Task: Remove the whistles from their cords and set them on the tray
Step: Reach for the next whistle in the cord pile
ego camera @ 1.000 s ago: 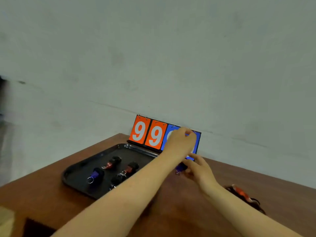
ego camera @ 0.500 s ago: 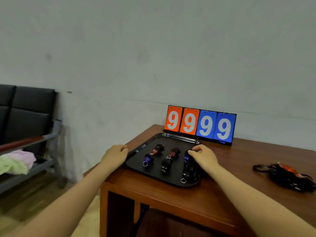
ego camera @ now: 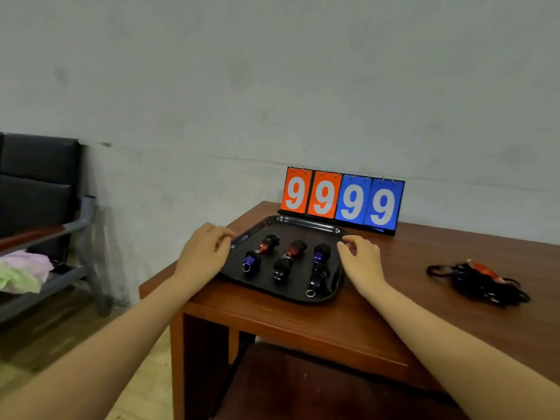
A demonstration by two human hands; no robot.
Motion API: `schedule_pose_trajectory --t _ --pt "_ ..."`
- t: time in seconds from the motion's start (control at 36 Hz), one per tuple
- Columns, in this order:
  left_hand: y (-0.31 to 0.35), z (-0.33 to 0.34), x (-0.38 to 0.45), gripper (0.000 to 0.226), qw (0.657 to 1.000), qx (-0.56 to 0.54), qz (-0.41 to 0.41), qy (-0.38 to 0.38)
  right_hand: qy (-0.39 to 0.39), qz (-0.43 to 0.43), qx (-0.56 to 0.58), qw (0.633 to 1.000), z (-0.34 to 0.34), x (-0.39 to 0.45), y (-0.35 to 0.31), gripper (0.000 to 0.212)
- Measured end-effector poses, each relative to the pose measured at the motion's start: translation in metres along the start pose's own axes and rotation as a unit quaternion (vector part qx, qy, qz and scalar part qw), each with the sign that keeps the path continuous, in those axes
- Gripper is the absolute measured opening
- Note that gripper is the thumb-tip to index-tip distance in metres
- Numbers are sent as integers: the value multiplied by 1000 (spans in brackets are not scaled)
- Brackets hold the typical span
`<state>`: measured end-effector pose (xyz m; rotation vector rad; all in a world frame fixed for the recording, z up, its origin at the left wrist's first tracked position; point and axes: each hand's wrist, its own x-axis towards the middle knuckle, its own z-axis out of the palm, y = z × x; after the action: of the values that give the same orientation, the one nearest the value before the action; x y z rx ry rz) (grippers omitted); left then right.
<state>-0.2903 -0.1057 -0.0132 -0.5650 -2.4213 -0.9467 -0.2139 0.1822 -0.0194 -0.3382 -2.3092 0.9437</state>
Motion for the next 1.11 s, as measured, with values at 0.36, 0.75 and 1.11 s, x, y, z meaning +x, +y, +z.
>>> schedule_pose_trajectory --t 0.36,0.75,1.11 --pt "192 67 -19 16 965 -137 147 -171 27 -15 19 999 -125 -40 47 33" --pt "300 219 -9 22 951 -168 119 -232 120 137 -123 976 -196 0 168 41" --pt "279 265 24 34 973 -154 55 -161 -106 -47 -121 986 -183 36 172 33"
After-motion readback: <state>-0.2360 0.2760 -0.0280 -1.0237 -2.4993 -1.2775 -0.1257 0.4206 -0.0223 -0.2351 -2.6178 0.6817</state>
